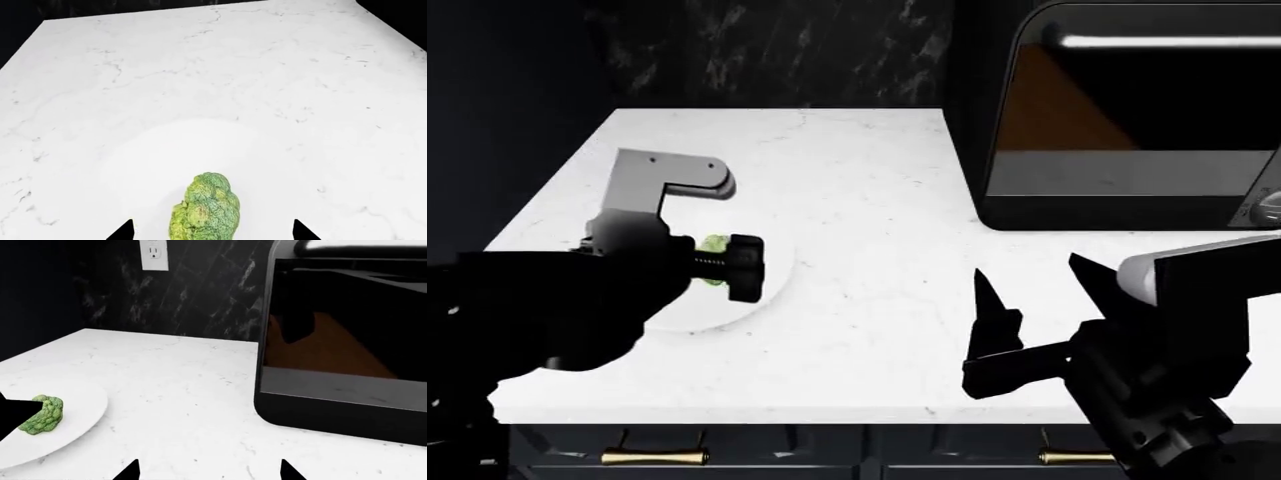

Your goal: Place the broccoli on the top rack of the oven.

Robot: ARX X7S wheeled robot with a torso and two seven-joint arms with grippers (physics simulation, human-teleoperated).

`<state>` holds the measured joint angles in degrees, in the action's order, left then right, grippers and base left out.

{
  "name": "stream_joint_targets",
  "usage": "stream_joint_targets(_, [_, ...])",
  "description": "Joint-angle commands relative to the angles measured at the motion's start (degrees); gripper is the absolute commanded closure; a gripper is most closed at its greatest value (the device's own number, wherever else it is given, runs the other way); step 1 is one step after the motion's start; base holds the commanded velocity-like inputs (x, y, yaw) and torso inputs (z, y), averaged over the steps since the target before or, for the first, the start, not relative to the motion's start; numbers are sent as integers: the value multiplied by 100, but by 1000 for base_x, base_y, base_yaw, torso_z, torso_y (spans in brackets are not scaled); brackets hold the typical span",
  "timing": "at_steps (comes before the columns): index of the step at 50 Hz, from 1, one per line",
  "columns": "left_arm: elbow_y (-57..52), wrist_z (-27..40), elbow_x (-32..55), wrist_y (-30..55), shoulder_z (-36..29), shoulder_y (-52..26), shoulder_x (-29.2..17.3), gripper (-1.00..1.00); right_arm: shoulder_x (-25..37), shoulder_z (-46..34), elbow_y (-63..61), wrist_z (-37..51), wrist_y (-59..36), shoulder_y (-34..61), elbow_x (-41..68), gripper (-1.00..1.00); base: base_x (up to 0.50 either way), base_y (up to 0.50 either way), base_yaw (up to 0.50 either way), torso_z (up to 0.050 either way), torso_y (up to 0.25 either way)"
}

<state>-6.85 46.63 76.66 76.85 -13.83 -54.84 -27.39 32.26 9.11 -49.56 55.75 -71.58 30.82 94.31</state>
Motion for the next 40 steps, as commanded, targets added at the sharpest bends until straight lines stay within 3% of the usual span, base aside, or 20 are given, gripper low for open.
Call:
stream_joint_targets(1, [335,-162,-226,-180,-193,5,78,-100,46,-48,-22,-60,36,-15,-78,-100,0,0,0,0,0])
stream_joint_targets(17, [1027,-310,-573,-460,-365,-119,198,-100,94,-10,-218,-124,152,-201,-175,-100,0,0,0,0,0])
stream_joint_targets(36, [1058,-488,-652,-539,-548,-153,180,-100,160,-113,-224,-40,250,-164,-144,-100,0,0,0,0,0])
stream_joint_targets(37, [1010,-481,-626,-529,-544,-129,169,100,162,-121,-225,-42,250,-167,-153,-100,0,0,0,0,0])
stream_joint_targets(40, [872,-448,-544,-505,-518,-102,158,100,166,-95,-242,-80,279,-210,-189,-100,0,0,0,0,0])
